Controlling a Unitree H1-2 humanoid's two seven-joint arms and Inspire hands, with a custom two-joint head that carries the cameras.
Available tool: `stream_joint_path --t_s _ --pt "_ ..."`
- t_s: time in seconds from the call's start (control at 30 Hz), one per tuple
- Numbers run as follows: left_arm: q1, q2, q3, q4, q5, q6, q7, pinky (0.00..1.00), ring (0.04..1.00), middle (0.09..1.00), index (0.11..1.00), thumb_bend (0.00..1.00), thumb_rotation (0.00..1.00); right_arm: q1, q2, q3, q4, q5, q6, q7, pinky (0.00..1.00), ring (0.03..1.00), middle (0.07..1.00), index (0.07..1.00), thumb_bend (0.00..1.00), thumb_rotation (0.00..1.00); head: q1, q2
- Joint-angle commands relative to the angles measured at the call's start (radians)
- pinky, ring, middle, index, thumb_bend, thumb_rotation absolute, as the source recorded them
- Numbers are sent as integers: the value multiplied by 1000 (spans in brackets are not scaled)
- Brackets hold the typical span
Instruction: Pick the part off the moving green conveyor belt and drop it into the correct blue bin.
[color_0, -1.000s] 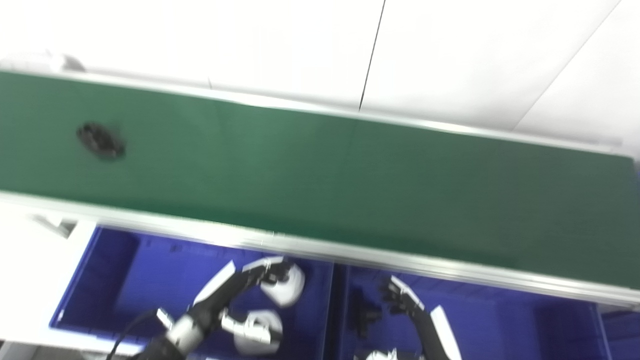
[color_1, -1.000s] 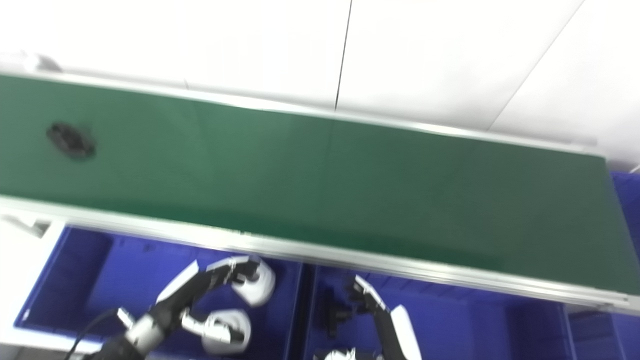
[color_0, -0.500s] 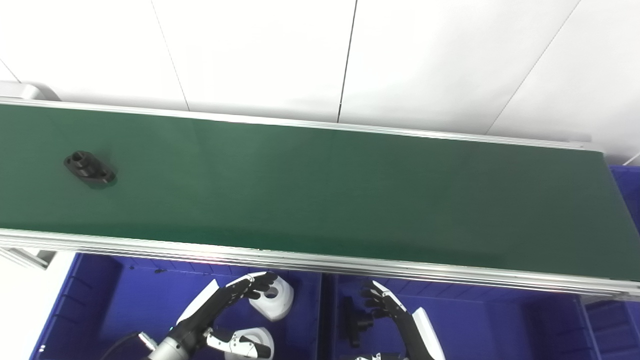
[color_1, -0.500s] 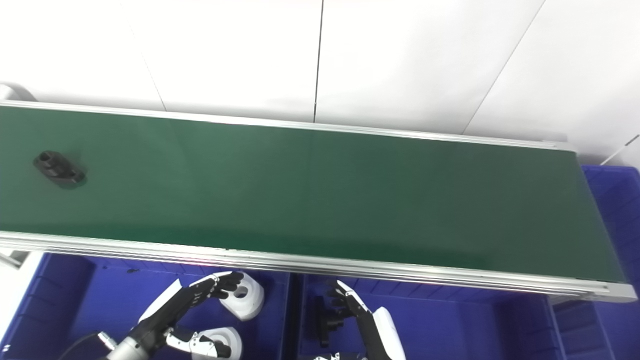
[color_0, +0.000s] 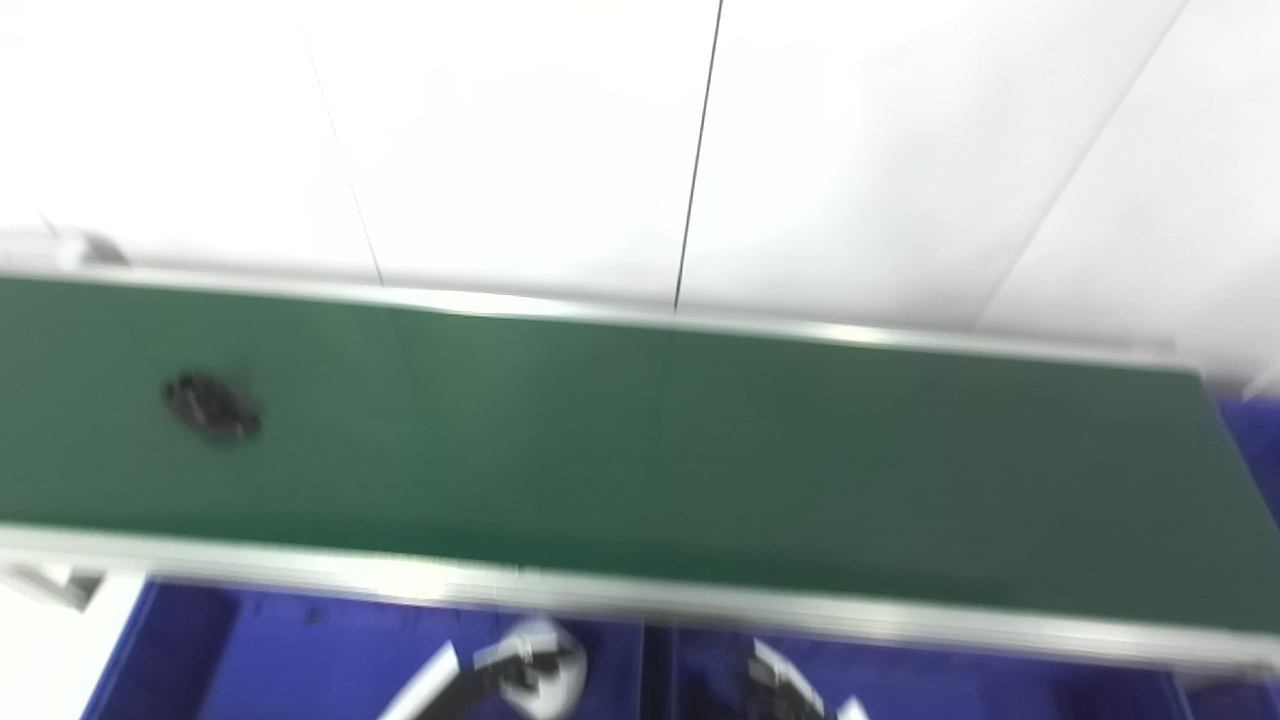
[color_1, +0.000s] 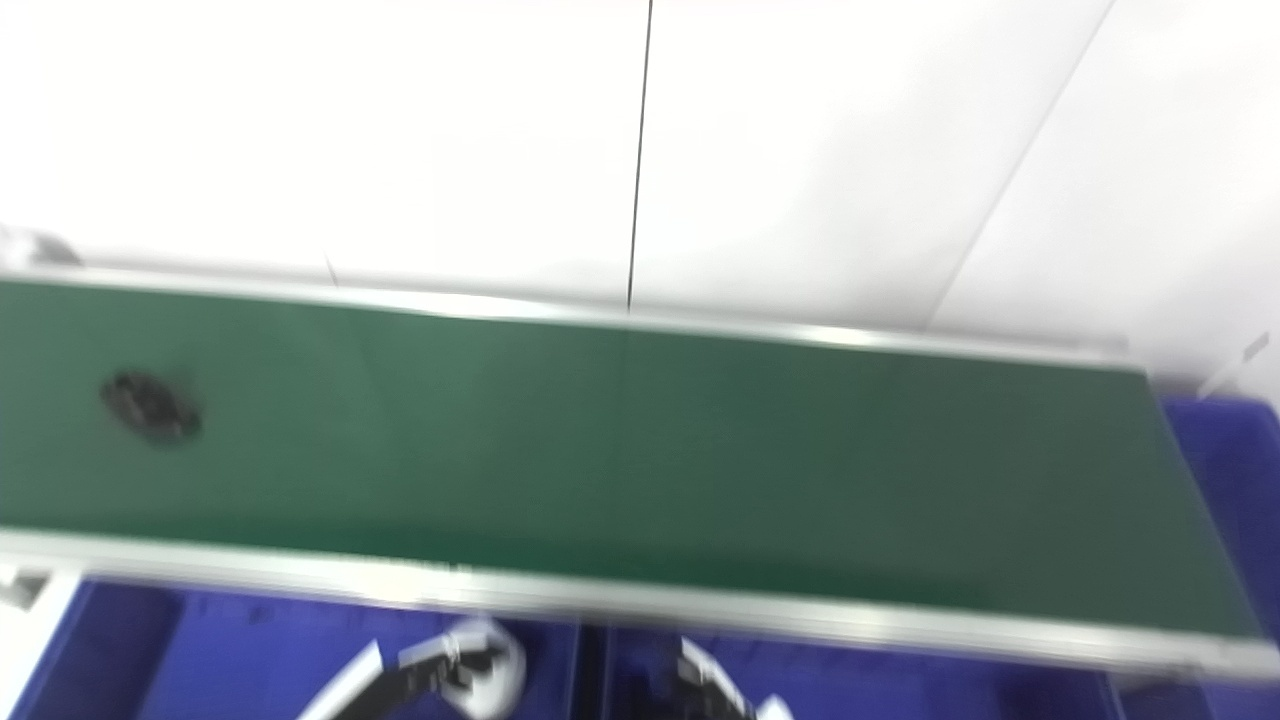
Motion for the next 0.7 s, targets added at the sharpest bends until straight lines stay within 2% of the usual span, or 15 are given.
stream_joint_path --t_s 0.0,0.17,0.2,0.23,0.3,0.47,0.67 --pt "-22 18 -29 -8 20 -37 61 719 776 815 792 857 159 0 -10 -8 -14 28 -71 -9 660 748 785 859 875 217 20 -4" --pt "-51 26 -109 8 58 -37 151 702 763 810 793 846 190 -2 -29 -19 -1 65 -91 2 672 758 787 867 876 200 149 -40" --pt "-56 28 -123 10 63 -37 168 700 759 806 793 845 194 -2 -32 -20 -1 65 -91 3 673 759 788 870 876 203 149 -40" --pt "-62 28 -137 15 66 -37 183 700 757 805 792 845 196 -1 -35 -22 -3 64 -91 2 674 760 788 873 876 202 184 -50" --pt "-71 29 -160 20 64 -37 207 698 754 805 792 845 197 0 -39 -26 0 67 -100 1 676 763 789 876 877 197 210 -60" --pt "-92 30 -207 32 71 -37 266 686 742 794 779 848 210 -5 -48 -25 26 92 -131 -8 692 786 800 890 882 195 239 -71" --pt "-111 31 -244 43 63 -37 291 683 738 789 774 846 236 -6 -58 -12 25 114 -132 -27 694 790 809 888 882 150 252 -70"
